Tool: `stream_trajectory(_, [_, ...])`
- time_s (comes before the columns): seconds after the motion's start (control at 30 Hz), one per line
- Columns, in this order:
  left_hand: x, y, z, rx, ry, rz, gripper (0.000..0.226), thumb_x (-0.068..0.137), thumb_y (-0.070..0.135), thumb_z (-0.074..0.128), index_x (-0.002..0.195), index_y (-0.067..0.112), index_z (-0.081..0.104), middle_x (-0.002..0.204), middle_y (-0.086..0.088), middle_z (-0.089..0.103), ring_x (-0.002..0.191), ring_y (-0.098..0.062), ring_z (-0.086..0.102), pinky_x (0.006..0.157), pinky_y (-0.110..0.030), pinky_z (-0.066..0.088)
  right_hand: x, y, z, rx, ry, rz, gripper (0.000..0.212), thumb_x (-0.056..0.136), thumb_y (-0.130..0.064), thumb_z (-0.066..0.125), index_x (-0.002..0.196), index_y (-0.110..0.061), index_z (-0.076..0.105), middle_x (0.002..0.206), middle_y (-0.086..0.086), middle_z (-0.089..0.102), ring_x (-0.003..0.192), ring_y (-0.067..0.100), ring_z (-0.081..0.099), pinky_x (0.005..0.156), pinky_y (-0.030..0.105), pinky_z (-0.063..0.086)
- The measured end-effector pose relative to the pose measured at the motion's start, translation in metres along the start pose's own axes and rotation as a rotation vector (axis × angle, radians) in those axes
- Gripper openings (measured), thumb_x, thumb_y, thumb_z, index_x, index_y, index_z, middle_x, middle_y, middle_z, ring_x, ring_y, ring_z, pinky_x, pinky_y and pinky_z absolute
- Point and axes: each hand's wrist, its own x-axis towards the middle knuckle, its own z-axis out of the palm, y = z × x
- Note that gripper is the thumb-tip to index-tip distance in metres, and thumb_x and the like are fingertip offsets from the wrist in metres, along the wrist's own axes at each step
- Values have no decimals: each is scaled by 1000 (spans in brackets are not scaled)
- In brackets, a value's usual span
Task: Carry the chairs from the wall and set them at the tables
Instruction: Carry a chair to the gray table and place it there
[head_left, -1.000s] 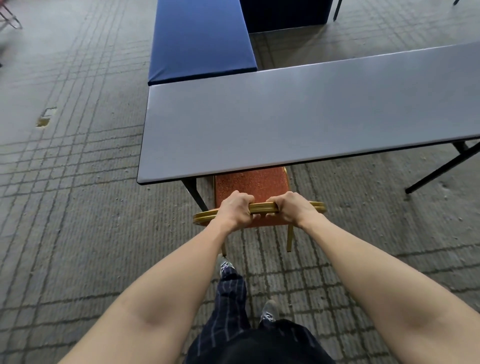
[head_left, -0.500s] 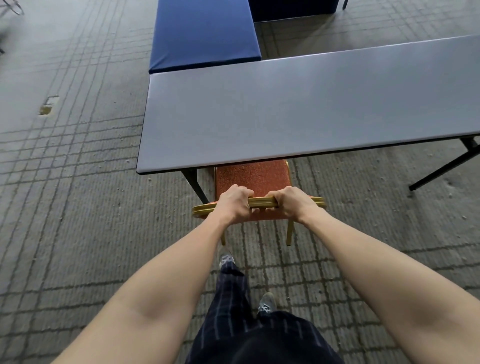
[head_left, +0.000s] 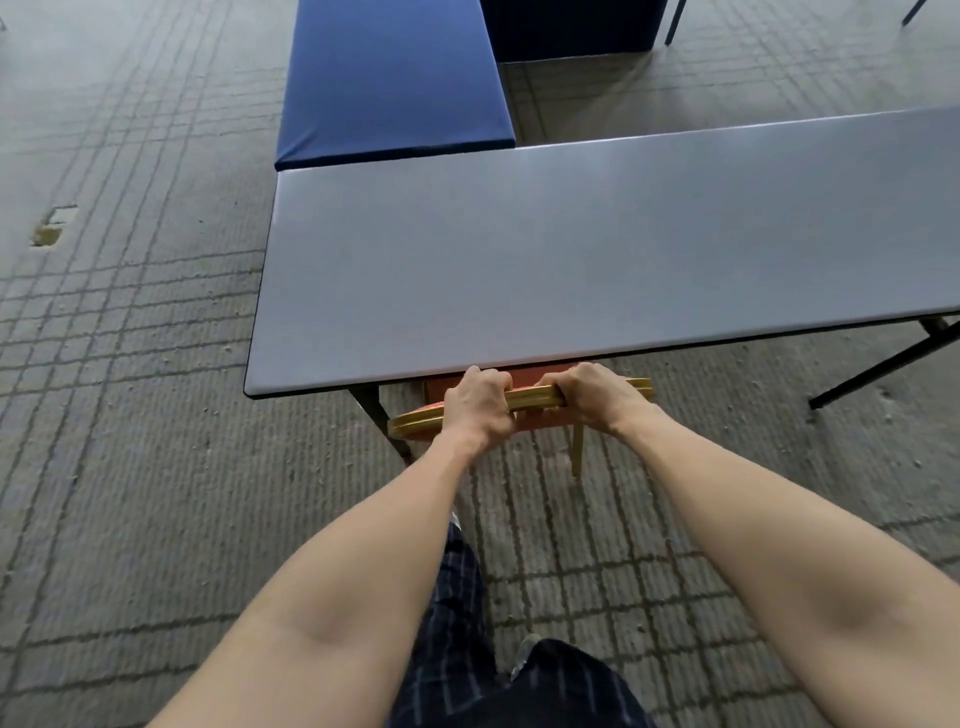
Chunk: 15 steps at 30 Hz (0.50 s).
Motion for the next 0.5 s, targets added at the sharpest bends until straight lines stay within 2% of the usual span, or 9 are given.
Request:
stream_trajectory(0.17, [21, 9, 9, 34, 24, 141, 14, 88, 27, 64, 87, 19, 52, 96, 4, 60, 97, -21, 50, 67, -36, 34, 5, 26, -7, 16, 42, 61, 29, 85, -23, 69, 112, -33, 70, 98, -1, 74, 91, 26, 68, 80, 38, 52])
stream_trajectory(0.27, [29, -1, 9, 60, 36, 213, 25, 86, 39, 69, 92, 20, 54, 97, 5, 60, 96, -18, 50, 65, -35, 37, 4, 27, -3, 98, 97, 65, 35, 86, -21, 72, 118, -33, 69, 108, -1, 74, 98, 23, 67, 84, 34, 51])
stream_trajectory(0.37, [29, -20, 11, 58, 48, 204, 38, 83, 49, 72, 97, 19, 53, 101, 4, 52, 95, -15, 45, 64, -36, 42, 11, 24, 3, 102, 90, 17, 36, 86, -22, 73, 121, -29, 68, 113, 3, 72, 102, 26, 67, 86, 36, 51])
stream_trajectory(0.5, [39, -15, 8, 45, 34, 161, 38, 83, 52, 72, 100, 21, 57, 102, 4, 48, 100, -16, 45, 66, -34, 33, 20, 33, -5, 90, 63, 25, 31, 85, -17, 71, 116, -23, 71, 106, 10, 72, 101, 30, 65, 87, 36, 47])
